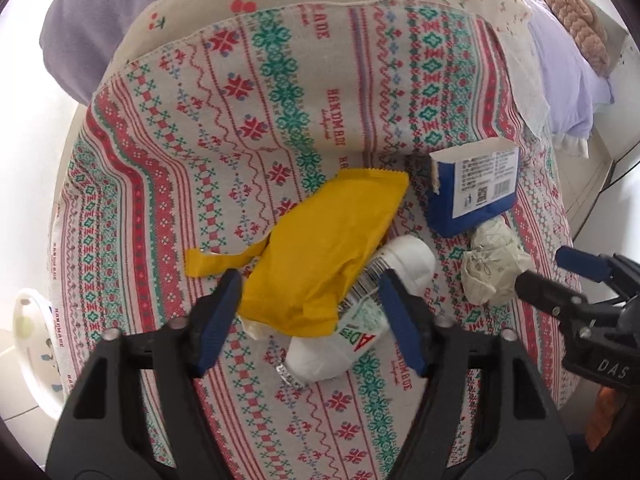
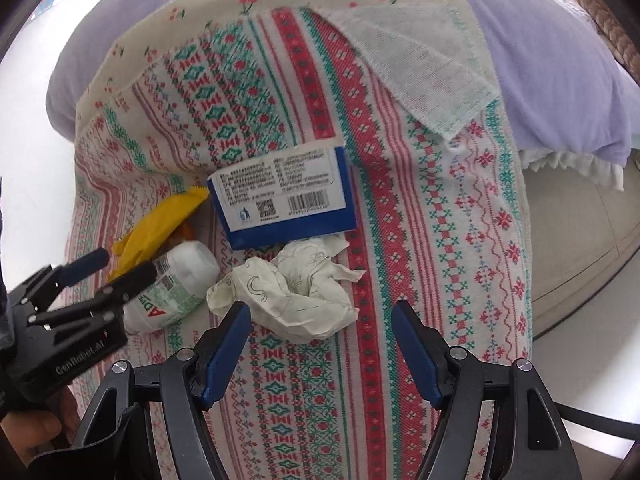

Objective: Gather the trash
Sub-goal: 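Grasp the yellow plastic bag with the left tool while the right tool grasps the crumpled paper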

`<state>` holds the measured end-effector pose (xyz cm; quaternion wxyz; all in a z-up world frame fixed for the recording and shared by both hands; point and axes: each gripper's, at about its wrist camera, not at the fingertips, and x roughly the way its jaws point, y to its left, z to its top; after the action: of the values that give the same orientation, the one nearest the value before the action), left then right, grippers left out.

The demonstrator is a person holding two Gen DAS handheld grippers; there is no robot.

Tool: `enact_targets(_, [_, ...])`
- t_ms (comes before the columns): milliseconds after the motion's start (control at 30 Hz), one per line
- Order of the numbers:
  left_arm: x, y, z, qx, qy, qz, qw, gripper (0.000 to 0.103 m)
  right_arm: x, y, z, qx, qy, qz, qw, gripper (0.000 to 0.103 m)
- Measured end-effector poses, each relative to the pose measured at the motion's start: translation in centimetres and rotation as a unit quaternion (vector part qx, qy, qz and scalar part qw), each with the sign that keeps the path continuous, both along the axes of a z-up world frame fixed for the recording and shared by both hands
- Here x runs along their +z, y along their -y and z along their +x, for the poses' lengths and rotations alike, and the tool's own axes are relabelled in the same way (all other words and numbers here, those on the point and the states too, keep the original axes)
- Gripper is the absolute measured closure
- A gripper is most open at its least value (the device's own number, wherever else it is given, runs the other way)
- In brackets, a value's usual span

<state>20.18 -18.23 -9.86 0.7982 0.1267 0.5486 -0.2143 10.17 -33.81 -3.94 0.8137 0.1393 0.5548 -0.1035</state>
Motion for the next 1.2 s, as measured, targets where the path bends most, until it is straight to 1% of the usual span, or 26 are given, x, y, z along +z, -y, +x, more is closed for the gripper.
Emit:
enact_targets(33, [-0.3,-0.2,0.1,0.003,-0.007,-0.006,1.0000,0.054,-0.1,-0.1,0.1,0.001,-0.002,-0.002,1.000,0.029])
enact_targets(100, [-0.7,-1.1,0.6,0.012,-0.019,-0.023,0.9995,0.056,-0.3,-0.2,0.3,0.003,-0.004,-0.003,1.000,0.029])
enact_targets(167, [-0.7,-1.4,0.7,0.014,-0.017,-0.031,0.9993,0.059,-0.3,-0.2,0.3,0.002,-0.004,-0.001,1.000,0.029])
enact_targets(233, [-0.6,-2.0,0.9,0.015,-0.018,-0.039,0.9990,0.067,-0.2,-0.3,0.4,0.005,-0.002,0.001,1.000,0.029])
enact_targets(300, [-0.3,-2.6,1.1,0.022,-0.023,-0.055,0.9980,0.070,-0.2,-0.3,0.5,0.007,-0.004,0.002,1.000,0.029])
enact_targets(367, [0.2,-3.5,1.3,0.031,-0.031,-0.077,0.9961,0.072,-0.4,-0.2,0.6,0.006,-0.007,0.007,1.000,0.029])
enact_targets(467, [0.7,-4.3,1.5,0.037,-0.037,-0.096,0.9941,0.073,-0.7,-0.3,0.8,0.000,-0.007,0.009,1.000,0.029])
enact_targets(633, [1.6,-6.9,1.8,0.059,-0.057,-0.139,0.9869,0.073,-0.8,-0.1,1.2,0.000,-0.005,0.024,1.000,0.029])
enact_targets(867, [2.8,-11.6,1.4,0.089,-0.079,-0.182,0.9761,0.073,-1.7,-1.1,2.4,0.006,-0.019,0.011,1.000,0.030])
enact_targets(933, [3.1,-12.5,1.3,0.093,-0.079,-0.188,0.9744,0.073,-1.9,-1.4,2.6,0.006,-0.021,0.004,1.000,0.034])
enact_targets(1000, [3.5,-13.4,1.1,0.096,-0.076,-0.190,0.9741,0.073,-2.3,-1.6,2.9,0.008,-0.023,0.002,1.000,0.046])
enact_targets(1033, [3.6,-13.7,0.8,0.097,-0.076,-0.193,0.9734,0.073,-2.4,-1.7,3.0,0.009,-0.023,0.003,1.000,0.048])
enact_targets(1067, [3.7,-14.1,0.8,0.099,-0.077,-0.197,0.9724,0.073,-2.5,-1.8,3.0,0.010,-0.023,0.004,1.000,0.056])
enact_targets(1200, [4.4,-15.0,0.2,0.102,-0.077,-0.204,0.9706,0.073,-2.2,-2.0,2.6,0.002,-0.013,0.007,1.000,0.063])
